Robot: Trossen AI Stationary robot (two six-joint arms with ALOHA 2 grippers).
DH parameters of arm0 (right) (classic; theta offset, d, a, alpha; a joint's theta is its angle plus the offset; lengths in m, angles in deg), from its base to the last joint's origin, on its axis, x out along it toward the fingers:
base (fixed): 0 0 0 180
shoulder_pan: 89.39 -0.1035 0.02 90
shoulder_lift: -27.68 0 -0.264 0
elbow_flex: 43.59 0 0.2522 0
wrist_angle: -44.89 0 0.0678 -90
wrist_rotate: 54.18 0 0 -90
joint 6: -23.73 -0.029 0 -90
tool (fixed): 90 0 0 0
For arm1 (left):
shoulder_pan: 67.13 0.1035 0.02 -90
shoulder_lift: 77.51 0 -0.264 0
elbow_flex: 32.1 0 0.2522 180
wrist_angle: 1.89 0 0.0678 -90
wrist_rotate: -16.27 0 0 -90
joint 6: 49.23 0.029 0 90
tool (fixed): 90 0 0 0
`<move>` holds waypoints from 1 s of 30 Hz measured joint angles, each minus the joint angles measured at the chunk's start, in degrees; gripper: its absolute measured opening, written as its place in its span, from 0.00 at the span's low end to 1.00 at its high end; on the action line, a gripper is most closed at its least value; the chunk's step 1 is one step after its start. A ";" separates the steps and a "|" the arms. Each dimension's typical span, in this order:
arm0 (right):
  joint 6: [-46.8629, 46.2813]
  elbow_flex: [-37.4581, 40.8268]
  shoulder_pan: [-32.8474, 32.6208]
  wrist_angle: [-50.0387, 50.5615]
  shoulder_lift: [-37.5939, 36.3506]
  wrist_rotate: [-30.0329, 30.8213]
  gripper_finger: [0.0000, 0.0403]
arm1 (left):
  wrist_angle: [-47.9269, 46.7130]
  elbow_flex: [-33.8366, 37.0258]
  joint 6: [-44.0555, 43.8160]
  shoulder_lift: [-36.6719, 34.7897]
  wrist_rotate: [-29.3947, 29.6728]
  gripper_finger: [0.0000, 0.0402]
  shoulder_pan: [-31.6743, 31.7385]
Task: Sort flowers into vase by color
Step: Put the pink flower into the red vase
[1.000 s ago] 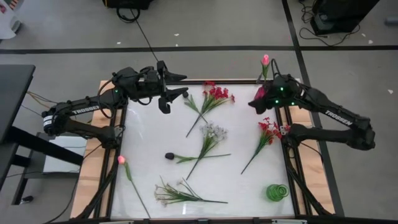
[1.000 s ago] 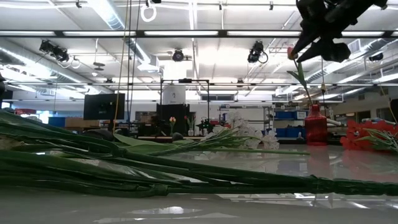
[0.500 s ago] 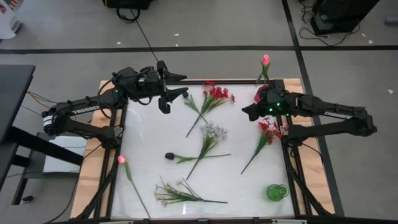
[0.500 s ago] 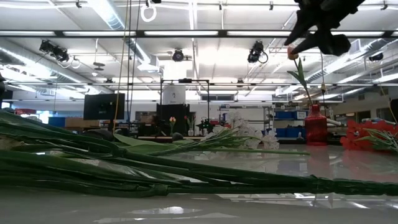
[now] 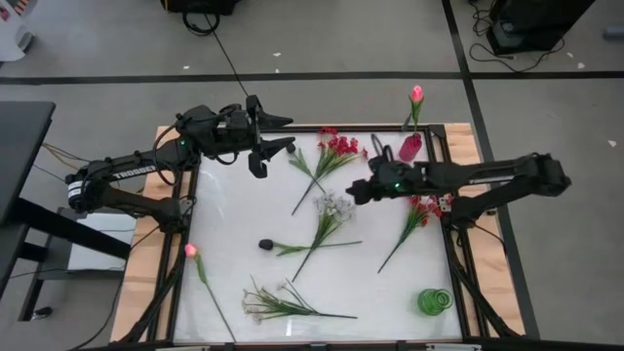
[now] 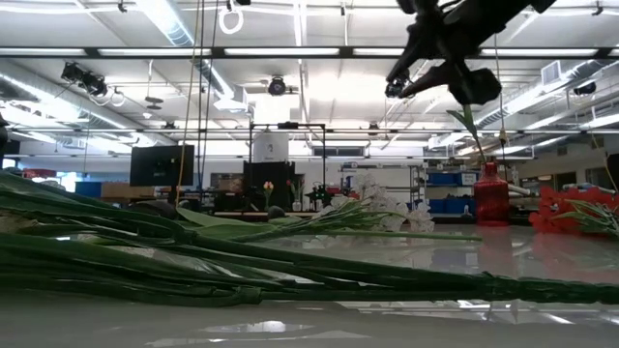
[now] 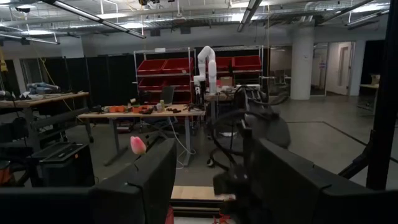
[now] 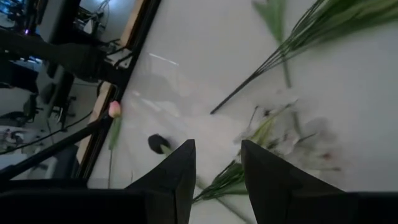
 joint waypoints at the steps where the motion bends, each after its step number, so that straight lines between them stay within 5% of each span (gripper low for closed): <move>1: -0.83 0.00 -0.60 -0.86 0.89 0.00 0.34 | -0.02 0.02 0.00 0.00 0.00 0.56 0.00; 20: -13.20 0.00 -5.53 -4.56 3.64 -0.36 0.34 | 0.03 0.02 -0.49 0.00 0.00 0.56 0.00; 30: -14.22 0.00 -8.30 -3.40 3.65 1.45 0.34 | 0.44 0.02 -14.88 0.00 0.00 0.56 0.00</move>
